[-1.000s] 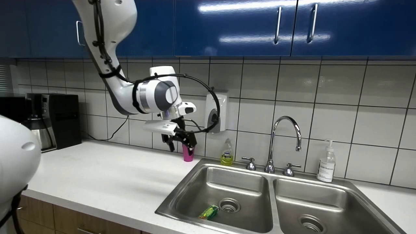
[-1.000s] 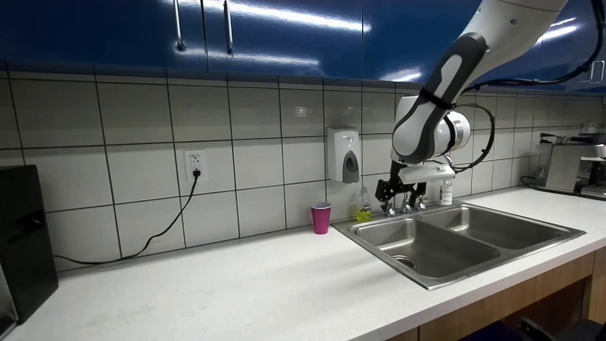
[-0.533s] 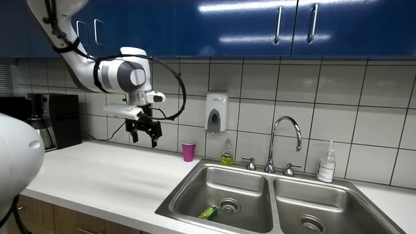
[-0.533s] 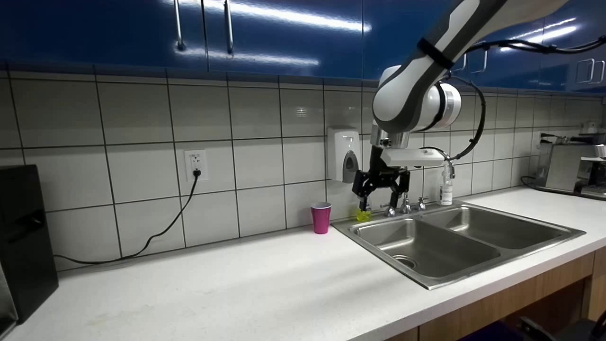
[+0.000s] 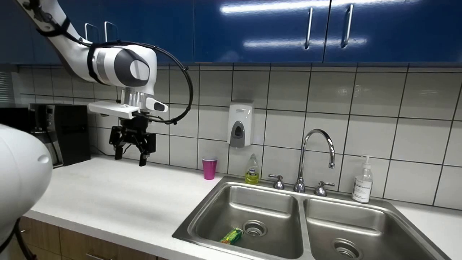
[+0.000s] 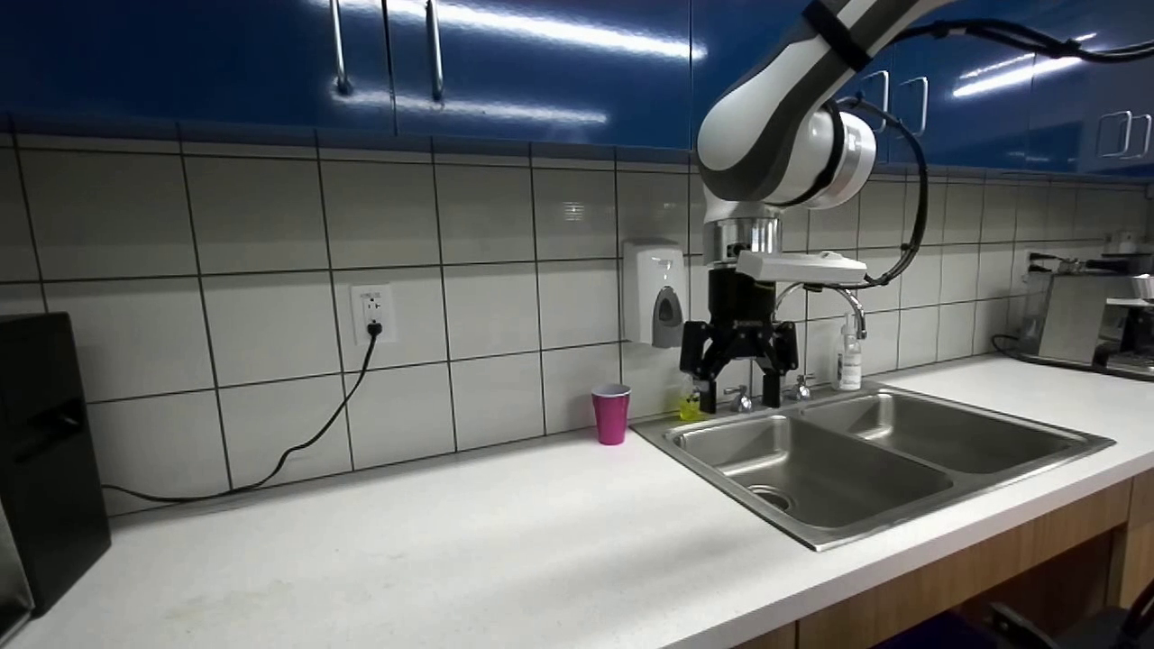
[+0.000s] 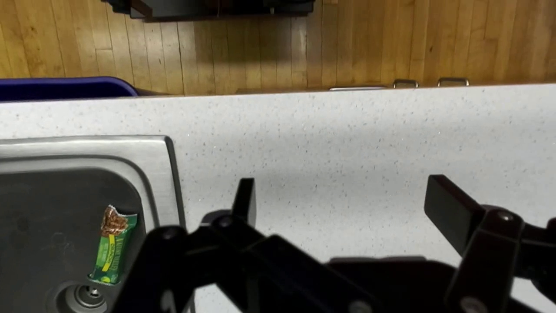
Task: Put the green packet in the left sink
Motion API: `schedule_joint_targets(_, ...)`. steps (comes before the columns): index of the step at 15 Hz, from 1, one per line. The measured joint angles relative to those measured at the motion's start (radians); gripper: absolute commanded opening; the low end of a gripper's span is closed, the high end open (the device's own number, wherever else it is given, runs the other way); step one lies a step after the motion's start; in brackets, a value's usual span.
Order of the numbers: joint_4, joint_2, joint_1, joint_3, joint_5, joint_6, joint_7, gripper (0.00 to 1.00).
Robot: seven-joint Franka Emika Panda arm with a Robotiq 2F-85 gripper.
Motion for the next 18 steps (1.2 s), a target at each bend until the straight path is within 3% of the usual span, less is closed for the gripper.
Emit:
schedule_joint_targets(5, 0.010, -0.023, 0.005, 0.023, 0.001, -0.046, -0.043, 1.00)
schedule_joint_targets(18, 0.016, -0.082, 0.068, 0.093, -0.014, -0.035, -0.153, 1.00)
